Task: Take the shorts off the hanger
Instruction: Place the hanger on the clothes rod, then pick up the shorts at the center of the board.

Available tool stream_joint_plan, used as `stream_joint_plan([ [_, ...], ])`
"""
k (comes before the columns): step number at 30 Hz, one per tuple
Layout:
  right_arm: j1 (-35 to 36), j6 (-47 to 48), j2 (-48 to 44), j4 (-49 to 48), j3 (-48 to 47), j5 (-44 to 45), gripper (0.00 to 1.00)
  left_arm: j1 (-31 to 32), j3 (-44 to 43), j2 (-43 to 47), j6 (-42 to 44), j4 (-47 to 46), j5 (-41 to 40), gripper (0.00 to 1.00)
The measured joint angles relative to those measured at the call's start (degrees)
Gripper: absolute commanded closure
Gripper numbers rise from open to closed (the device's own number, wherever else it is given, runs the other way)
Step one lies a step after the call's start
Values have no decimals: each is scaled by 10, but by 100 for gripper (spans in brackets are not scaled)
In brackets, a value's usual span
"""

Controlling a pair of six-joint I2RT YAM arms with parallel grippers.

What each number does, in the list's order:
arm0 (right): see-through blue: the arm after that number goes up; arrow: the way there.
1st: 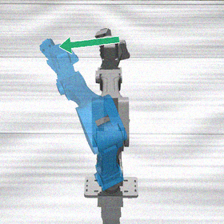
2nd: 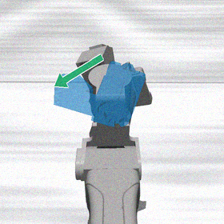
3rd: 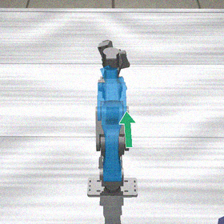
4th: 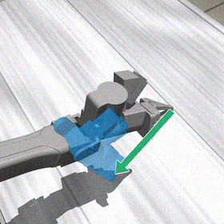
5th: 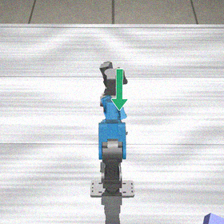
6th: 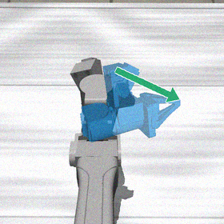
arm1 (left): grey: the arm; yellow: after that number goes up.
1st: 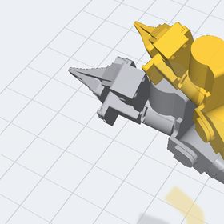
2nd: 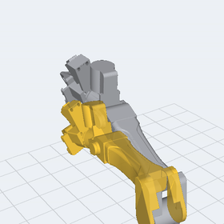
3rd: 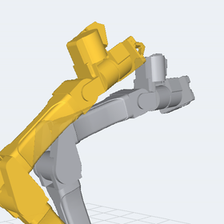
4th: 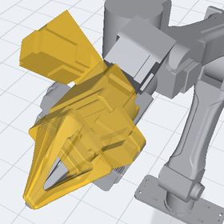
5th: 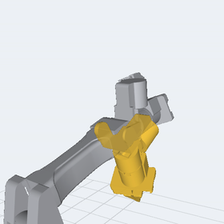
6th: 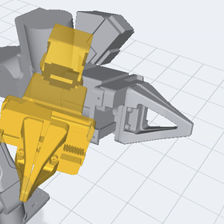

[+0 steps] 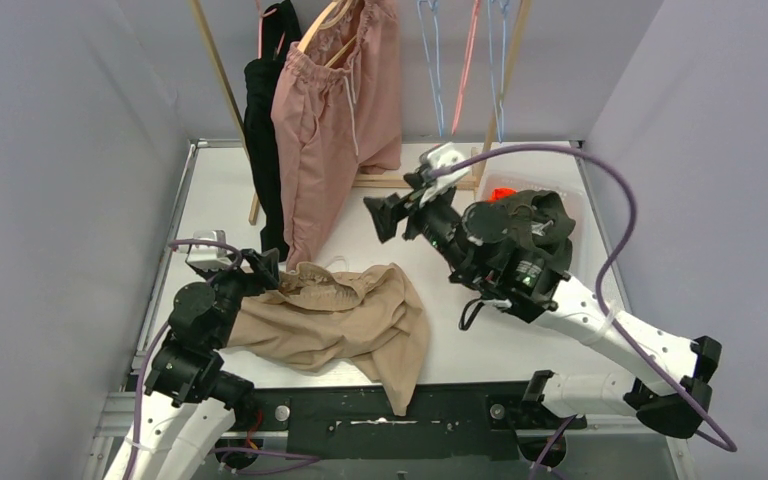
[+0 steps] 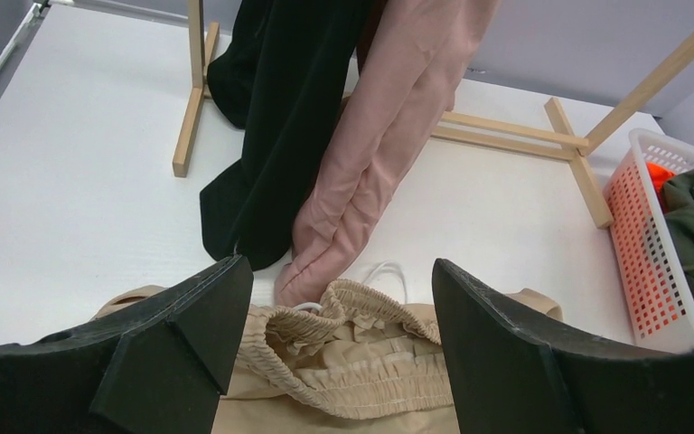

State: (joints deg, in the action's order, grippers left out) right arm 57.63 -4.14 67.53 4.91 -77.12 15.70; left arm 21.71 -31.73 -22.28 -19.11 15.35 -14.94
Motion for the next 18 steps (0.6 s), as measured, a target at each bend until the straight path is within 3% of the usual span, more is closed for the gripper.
stream_joint_plan([
  [8,61,24,26,-94,223,-13,13,0,-9,0,-15,35,-48,27],
  [14,66,20,140,-132,234,-7,10,0,-22,3,-31,55,-106,27],
  [18,65,18,246,-131,180,10,6,0,-28,6,-42,70,-139,27],
])
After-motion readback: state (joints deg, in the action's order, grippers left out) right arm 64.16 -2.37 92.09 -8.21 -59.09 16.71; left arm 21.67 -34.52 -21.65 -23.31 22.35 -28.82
